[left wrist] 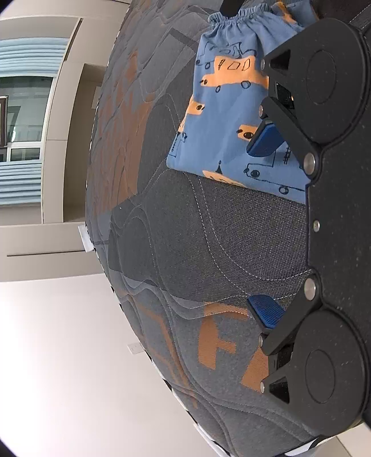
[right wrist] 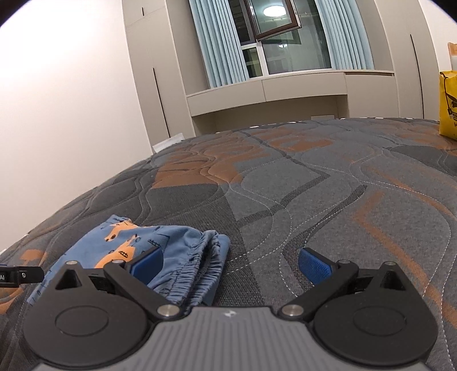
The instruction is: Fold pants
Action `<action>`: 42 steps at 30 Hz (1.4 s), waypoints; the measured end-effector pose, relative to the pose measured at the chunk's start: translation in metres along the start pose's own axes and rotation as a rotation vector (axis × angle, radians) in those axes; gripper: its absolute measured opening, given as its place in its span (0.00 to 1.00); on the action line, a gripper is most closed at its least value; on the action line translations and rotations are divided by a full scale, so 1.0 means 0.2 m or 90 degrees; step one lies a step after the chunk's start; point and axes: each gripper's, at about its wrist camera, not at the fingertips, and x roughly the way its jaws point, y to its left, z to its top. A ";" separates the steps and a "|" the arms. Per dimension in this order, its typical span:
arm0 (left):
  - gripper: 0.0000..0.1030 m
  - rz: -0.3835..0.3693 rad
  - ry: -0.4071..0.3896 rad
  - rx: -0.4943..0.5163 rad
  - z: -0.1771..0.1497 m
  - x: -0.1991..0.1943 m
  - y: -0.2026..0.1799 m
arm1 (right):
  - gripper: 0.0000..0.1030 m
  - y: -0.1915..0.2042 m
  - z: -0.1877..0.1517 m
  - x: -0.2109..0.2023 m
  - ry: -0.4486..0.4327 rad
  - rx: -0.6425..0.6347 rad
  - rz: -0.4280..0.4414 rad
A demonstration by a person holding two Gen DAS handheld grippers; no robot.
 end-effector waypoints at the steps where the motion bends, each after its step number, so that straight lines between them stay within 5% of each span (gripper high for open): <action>1: 0.99 0.000 -0.001 0.002 0.00 -0.01 0.00 | 1.00 0.00 0.00 0.00 -0.002 0.000 0.004; 10: 0.99 0.022 -0.006 0.047 0.04 -0.06 0.00 | 1.00 0.03 -0.05 -0.05 -0.013 -0.011 -0.011; 21: 0.99 -0.120 0.028 0.048 0.04 -0.06 0.03 | 1.00 0.03 -0.03 -0.05 0.032 0.009 -0.057; 28: 0.99 -0.064 0.029 0.077 0.00 0.12 0.07 | 1.00 0.23 -0.03 -0.04 0.083 -0.110 -0.185; 34: 1.00 -0.094 0.021 0.067 -0.03 0.16 0.12 | 1.00 0.30 0.01 -0.05 0.122 -0.171 -0.269; 42: 1.00 -0.095 0.021 0.065 -0.02 0.16 0.12 | 1.00 0.33 0.06 -0.15 0.103 -0.181 -0.282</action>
